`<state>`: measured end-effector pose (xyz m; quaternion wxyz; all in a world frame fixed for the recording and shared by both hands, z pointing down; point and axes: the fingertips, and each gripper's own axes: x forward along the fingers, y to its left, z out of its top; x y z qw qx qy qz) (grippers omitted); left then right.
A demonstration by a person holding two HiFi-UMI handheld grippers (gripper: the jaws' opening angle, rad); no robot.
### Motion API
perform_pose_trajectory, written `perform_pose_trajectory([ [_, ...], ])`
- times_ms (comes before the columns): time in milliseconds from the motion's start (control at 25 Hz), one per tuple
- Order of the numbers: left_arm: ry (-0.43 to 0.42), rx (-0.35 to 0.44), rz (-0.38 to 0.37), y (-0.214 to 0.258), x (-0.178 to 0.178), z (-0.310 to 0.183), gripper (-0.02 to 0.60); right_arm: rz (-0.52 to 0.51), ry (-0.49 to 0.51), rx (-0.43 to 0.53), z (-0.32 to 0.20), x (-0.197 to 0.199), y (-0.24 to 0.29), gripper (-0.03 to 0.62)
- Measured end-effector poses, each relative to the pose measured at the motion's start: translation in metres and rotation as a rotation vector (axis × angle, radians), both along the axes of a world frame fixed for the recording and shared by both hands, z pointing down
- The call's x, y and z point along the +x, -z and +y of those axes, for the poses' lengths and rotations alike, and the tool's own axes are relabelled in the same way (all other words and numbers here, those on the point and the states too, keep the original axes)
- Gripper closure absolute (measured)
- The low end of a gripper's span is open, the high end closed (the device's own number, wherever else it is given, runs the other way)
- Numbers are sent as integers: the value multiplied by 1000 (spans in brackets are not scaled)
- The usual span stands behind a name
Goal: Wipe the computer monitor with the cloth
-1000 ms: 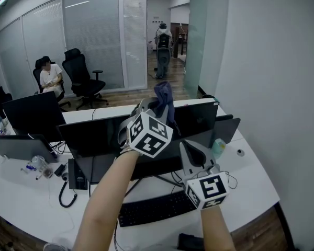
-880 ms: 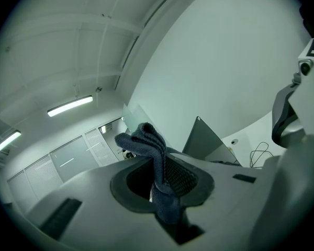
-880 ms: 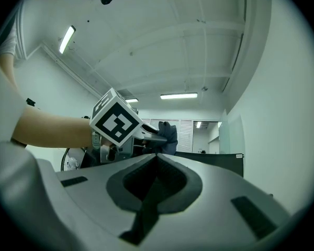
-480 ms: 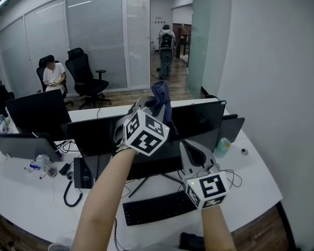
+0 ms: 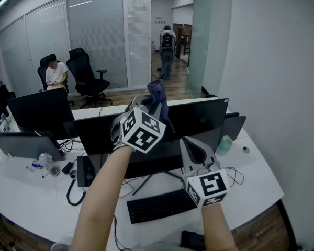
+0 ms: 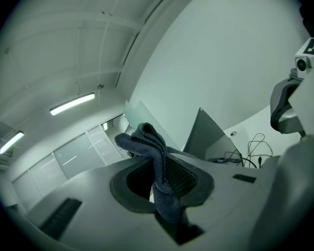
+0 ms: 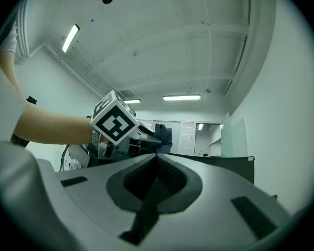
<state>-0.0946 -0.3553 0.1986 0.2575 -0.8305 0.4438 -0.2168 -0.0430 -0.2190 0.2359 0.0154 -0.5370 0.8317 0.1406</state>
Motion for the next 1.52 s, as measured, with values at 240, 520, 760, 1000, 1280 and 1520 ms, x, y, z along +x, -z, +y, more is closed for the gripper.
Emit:
perform_pose_trajectory([
  [240,12,-2,8,1,-18,2,522,15,15,-9,-2,-16,0,586],
  [520,29,-4,15,0,-43,4,522,42,41,-29,-7,-43,-1,586],
  [760,54,-10,32,3,-72,4,522,83,65,-22,-7,-66,2,586],
  [1000,76,-12,40,2,-93,8,522,107,92,-30,-5,-85,-2,586],
  [1280,98,-18,47,0,-116,13,522,123,116,-27,-4,-102,-2,586],
  [1520,121,-21,69,0,-145,17,522,155,146,-38,-4,-125,-7,586],
])
